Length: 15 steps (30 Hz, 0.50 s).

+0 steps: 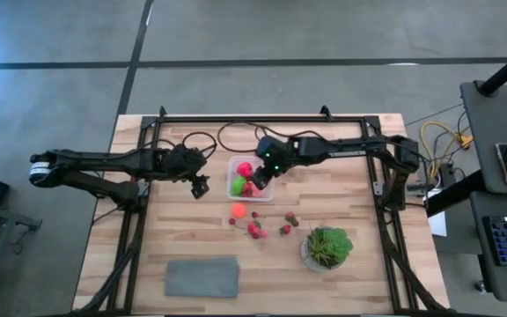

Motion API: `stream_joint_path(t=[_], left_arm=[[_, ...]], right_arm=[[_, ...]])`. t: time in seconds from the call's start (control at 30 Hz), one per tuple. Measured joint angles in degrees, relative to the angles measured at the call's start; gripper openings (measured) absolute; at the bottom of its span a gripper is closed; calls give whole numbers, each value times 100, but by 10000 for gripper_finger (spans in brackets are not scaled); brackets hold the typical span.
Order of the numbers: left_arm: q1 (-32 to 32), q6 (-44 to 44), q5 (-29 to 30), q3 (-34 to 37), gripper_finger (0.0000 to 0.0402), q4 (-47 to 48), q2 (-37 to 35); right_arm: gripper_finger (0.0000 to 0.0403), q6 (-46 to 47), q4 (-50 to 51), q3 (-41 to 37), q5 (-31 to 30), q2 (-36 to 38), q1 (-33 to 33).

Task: Pick and placing Produce into tupperware
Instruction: Put the yellow corn into the transparent bin, then put the red cherry into the transparent bin

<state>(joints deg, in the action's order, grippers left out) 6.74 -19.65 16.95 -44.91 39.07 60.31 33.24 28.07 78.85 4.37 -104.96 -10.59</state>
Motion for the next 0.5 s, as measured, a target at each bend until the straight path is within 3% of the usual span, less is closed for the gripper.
stream_joint_path(t=[0.27,0.37,0.5], left_arm=[[0,-106,-17,0,235,7,0],[0,-307,-58,0,235,14,17],[90,-1222,-558,0,235,63,98]], right_arm=[[180,-316,1550,828,-1554,3,-11],[190,-296,1772,918,-1571,175,-139],[196,180,2262,913,-1578,259,-416]])
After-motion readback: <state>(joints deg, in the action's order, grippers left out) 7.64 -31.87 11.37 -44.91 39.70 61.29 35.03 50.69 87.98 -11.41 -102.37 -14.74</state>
